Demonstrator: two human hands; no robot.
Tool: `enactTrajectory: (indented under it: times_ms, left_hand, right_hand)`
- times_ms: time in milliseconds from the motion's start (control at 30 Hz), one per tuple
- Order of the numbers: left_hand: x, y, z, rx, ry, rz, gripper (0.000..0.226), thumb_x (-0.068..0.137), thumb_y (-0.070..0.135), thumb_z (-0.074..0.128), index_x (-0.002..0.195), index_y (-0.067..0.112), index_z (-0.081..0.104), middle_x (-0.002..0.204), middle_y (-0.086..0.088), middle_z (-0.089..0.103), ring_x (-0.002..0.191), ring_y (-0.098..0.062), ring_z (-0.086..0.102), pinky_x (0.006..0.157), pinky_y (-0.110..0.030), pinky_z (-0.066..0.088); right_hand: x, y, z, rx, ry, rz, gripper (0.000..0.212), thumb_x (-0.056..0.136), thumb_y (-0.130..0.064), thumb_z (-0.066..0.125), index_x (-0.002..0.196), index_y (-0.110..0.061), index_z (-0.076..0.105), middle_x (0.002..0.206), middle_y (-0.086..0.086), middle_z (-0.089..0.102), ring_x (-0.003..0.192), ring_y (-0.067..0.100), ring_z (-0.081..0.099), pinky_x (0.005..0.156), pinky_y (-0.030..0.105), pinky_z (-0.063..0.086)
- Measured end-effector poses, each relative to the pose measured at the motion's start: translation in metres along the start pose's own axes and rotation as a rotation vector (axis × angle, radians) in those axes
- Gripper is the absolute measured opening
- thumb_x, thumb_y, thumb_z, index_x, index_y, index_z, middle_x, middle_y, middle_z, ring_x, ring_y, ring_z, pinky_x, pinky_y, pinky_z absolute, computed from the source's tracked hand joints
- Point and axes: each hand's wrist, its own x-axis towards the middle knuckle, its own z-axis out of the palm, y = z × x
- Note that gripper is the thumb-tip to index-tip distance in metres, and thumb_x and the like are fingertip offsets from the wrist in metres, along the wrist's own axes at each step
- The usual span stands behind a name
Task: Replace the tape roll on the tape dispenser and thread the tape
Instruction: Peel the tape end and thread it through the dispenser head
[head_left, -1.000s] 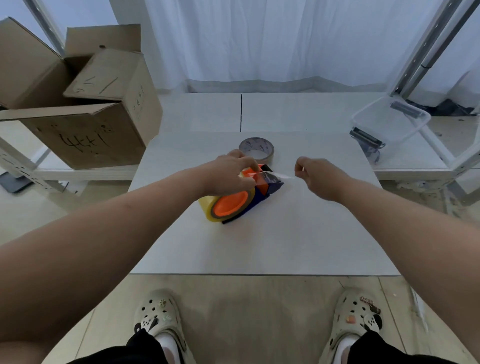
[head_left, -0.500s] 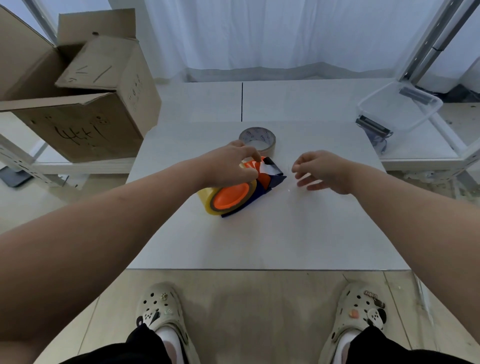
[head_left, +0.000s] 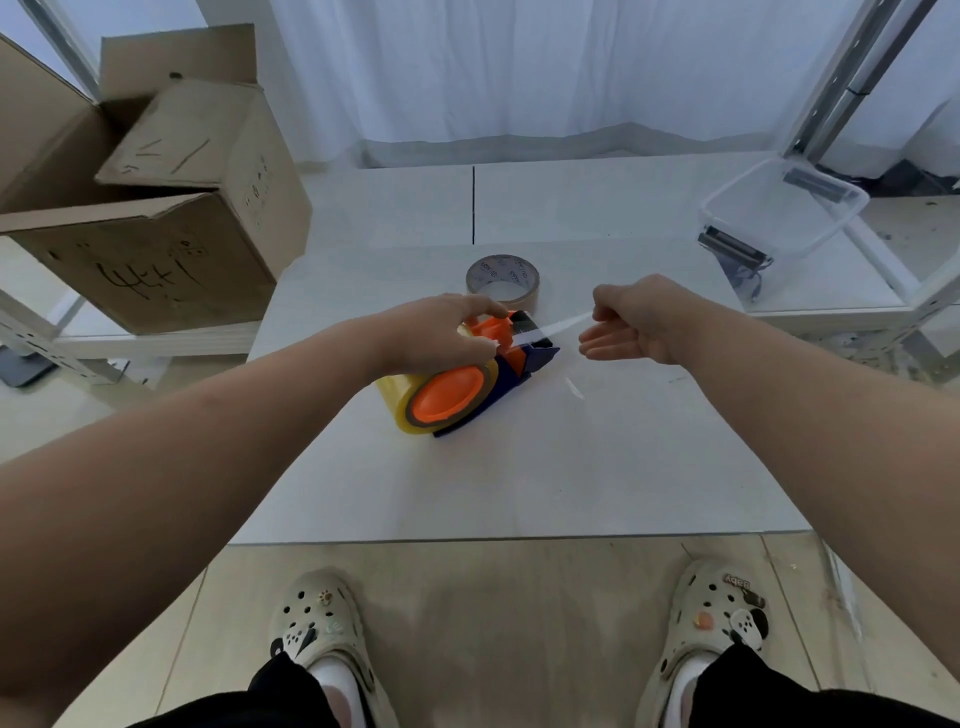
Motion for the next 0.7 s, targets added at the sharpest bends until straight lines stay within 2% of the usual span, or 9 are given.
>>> enactTrajectory:
  times_ms: [100, 267, 367, 467, 533, 600, 700]
  left_hand:
    - [-0.002, -0.001, -0.001, -0.032, -0.01, -0.01, 0.053, 0.087, 0.035, 0.054, 0.136, 0.042, 0.035, 0.138, 0.002, 0.044, 0.109, -0.022, 0.049, 0.084, -0.032, 0.047]
    - [-0.005, -0.001, -0.004, -0.094, -0.049, -0.044, 0.059, 0.086, 0.03, 0.056, 0.137, 0.043, 0.029, 0.134, 0.004, 0.044, 0.105, -0.023, 0.051, 0.076, -0.03, 0.049]
    - [-0.003, 0.0, -0.006, -0.157, -0.097, -0.088, 0.07, 0.084, 0.027, 0.059, 0.14, 0.045, 0.02, 0.13, 0.003, 0.043, 0.103, -0.024, 0.051, 0.076, -0.031, 0.048]
    - [-0.003, 0.0, -0.01, -0.266, -0.192, -0.155, 0.084, 0.081, 0.027, 0.065, 0.141, 0.05, 0.011, 0.127, -0.001, 0.043, 0.106, -0.028, 0.052, 0.088, -0.039, 0.049]
    - [-0.003, -0.004, -0.01, -0.325, -0.223, -0.176, 0.088, 0.077, 0.03, 0.071, 0.14, 0.052, 0.014, 0.13, -0.004, 0.042, 0.109, -0.031, 0.052, 0.094, -0.045, 0.049]
    - [-0.005, -0.008, -0.009, -0.321, -0.189, -0.172, 0.083, 0.075, 0.036, 0.073, 0.137, 0.052, 0.021, 0.133, -0.004, 0.037, 0.114, -0.031, 0.048, 0.096, -0.045, 0.048]
    - [-0.007, -0.014, -0.011, -0.291, -0.135, -0.156, 0.078, 0.076, 0.037, 0.072, 0.136, 0.052, 0.025, 0.143, 0.0, 0.024, 0.127, -0.031, 0.034, 0.102, -0.042, 0.04]
  right_hand:
    - [0.0, -0.002, 0.001, -0.051, 0.011, 0.024, 0.009, 0.084, -0.006, 0.05, 0.079, 0.0, 0.055, 0.084, 0.023, 0.069, 0.069, 0.03, 0.07, 0.064, 0.035, 0.06]
    - [-0.006, -0.005, 0.004, -0.073, 0.014, 0.051, 0.009, 0.084, -0.004, 0.048, 0.077, -0.001, 0.053, 0.088, 0.024, 0.069, 0.07, 0.029, 0.07, 0.066, 0.036, 0.06]
    - [-0.01, -0.012, 0.012, 0.118, -0.031, -0.079, 0.012, 0.089, -0.005, 0.042, 0.086, 0.002, 0.051, 0.095, 0.028, 0.067, 0.075, 0.034, 0.07, 0.067, 0.038, 0.061]
    - [-0.021, -0.026, 0.027, 0.252, -0.146, -0.213, 0.019, 0.094, -0.009, 0.033, 0.104, 0.0, 0.047, 0.102, 0.027, 0.065, 0.084, 0.039, 0.069, 0.076, 0.045, 0.06]
    - [-0.028, -0.037, 0.036, 0.237, -0.196, -0.3, 0.014, 0.096, -0.014, 0.033, 0.098, -0.01, 0.047, 0.105, 0.026, 0.064, 0.089, 0.039, 0.067, 0.083, 0.048, 0.057]
    - [-0.035, -0.046, 0.043, 0.149, -0.224, -0.395, 0.015, 0.098, -0.016, 0.034, 0.088, -0.017, 0.045, 0.101, 0.02, 0.067, 0.094, 0.034, 0.066, 0.086, 0.043, 0.053]
    - [-0.044, -0.054, 0.047, 0.053, -0.251, -0.506, 0.02, 0.099, -0.014, 0.033, 0.084, -0.018, 0.045, 0.094, 0.009, 0.071, 0.097, 0.024, 0.066, 0.085, 0.033, 0.051]
